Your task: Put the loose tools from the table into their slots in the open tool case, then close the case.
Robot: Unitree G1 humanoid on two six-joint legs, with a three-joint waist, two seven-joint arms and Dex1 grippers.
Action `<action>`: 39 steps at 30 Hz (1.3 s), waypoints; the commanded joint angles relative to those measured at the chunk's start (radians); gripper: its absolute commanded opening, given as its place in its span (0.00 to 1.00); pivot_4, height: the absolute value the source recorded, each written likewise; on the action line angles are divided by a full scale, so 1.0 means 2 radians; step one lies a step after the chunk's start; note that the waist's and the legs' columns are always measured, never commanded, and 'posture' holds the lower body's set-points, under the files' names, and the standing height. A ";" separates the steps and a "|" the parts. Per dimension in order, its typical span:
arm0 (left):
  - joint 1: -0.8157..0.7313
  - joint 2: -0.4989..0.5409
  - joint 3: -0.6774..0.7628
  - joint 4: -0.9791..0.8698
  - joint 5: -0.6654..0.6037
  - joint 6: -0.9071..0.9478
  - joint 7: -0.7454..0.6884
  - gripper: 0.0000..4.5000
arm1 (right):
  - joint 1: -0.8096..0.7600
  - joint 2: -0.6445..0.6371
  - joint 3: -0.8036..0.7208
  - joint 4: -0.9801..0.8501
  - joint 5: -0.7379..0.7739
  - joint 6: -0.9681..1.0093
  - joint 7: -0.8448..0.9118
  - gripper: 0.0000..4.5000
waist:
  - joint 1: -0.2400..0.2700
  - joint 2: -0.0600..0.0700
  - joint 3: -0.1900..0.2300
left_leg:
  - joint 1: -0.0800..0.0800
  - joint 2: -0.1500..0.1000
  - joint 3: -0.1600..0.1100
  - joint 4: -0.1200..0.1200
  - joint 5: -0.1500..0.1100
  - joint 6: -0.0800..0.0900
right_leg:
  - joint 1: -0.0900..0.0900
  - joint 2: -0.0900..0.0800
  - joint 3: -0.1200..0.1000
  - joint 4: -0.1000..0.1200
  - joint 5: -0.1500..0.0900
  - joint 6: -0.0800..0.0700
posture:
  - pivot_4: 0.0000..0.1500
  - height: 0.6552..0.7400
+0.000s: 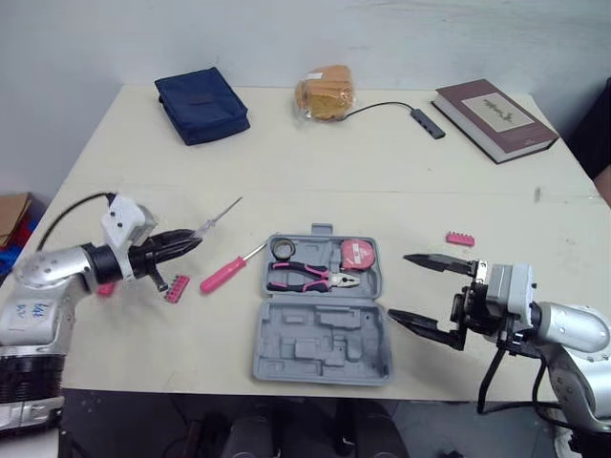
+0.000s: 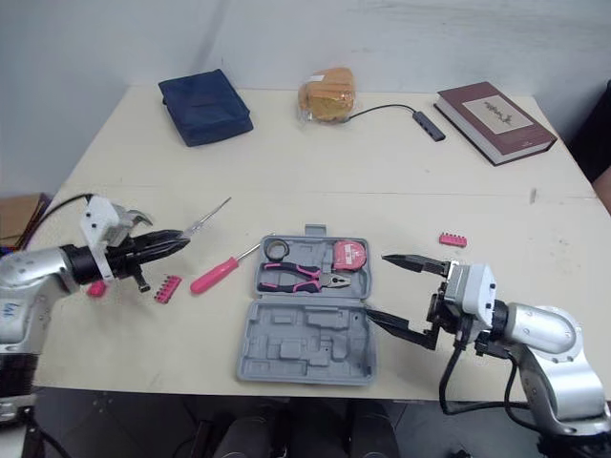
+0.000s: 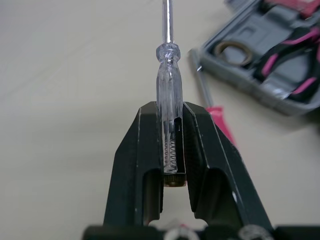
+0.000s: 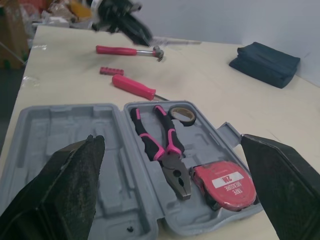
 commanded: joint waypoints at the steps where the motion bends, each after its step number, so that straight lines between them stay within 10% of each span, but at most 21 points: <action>1: -0.002 0.005 -0.041 -0.089 -0.028 0.023 -0.034 0.01 | 0.012 -0.013 -0.015 -0.002 0.004 -0.014 0.019 1.00 | 0.000 0.000 0.000 | 0.000 0.000 0.000 0.000 0.000 0.000 | 0.000 0.000 0.000 0.000 0.000 0.000 | 1.00 1.00; 14: -0.086 -0.006 -0.295 -0.215 0.126 0.130 0.024 0.01 | 0.027 -0.019 -0.009 0.017 -0.013 -0.031 0.033 1.00 | 0.002 0.000 0.000 | 0.000 0.000 0.000 0.001 0.000 0.000 | 0.000 0.002 0.000 -0.001 0.000 0.000 | 1.00 1.00; 39: -0.112 -0.021 -0.347 -0.184 0.207 0.113 -0.003 0.01 | 0.025 -0.014 0.001 0.020 -0.032 -0.047 0.013 1.00 | 0.012 0.000 0.000 | -0.001 0.001 0.000 0.007 -0.002 0.002 | 0.001 0.002 0.001 -0.001 0.000 0.000 | 1.00 1.00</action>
